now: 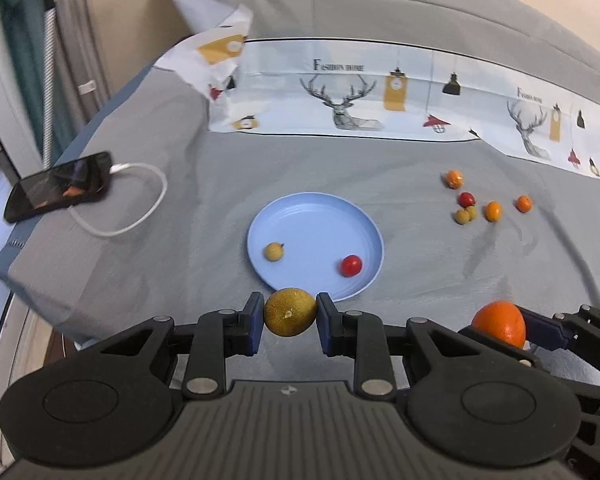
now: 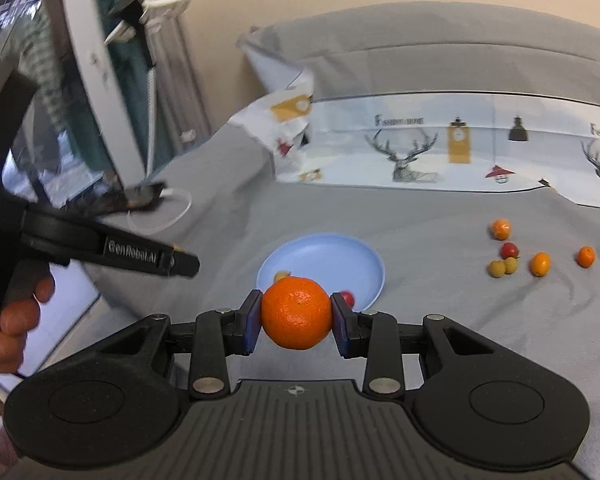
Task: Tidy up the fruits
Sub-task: 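Carry both fruits over the blue plate and open both tools to release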
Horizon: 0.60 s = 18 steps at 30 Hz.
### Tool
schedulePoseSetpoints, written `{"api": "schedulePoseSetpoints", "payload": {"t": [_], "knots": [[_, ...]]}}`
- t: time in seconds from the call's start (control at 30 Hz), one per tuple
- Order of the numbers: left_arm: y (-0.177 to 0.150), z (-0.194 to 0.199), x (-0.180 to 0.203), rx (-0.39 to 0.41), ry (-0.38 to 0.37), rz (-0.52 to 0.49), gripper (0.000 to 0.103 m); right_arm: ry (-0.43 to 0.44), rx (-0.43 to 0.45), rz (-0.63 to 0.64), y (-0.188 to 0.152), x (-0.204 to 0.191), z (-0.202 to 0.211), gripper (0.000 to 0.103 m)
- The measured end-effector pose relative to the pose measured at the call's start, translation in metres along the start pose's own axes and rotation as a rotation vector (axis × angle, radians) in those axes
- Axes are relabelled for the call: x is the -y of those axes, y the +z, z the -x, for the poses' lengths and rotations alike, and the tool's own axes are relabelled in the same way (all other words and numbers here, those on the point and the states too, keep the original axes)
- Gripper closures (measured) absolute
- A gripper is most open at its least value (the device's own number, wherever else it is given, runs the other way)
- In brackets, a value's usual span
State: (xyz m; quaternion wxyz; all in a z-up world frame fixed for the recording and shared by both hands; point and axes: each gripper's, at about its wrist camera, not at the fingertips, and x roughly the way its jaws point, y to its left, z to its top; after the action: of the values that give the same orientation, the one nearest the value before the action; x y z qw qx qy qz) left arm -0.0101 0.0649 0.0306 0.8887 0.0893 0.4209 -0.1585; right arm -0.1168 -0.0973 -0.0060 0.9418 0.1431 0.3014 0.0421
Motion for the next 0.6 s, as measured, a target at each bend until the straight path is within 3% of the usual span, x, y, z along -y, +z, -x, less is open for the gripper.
{"api": "schedulePoseSetpoints", "payload": {"t": [0.37,0.6], "knots": [[-0.012,-0.012,-0.013,-0.052,-0.009,0.038,0.072,-0.035,-0.125,-0.029,0.001,-0.001,-0.025,0.066],[-0.009,-0.018,-0.01,-0.059,-0.006,0.032,0.072,-0.037,-0.14,-0.054,-0.001,0.008,-0.03,0.065]]}}
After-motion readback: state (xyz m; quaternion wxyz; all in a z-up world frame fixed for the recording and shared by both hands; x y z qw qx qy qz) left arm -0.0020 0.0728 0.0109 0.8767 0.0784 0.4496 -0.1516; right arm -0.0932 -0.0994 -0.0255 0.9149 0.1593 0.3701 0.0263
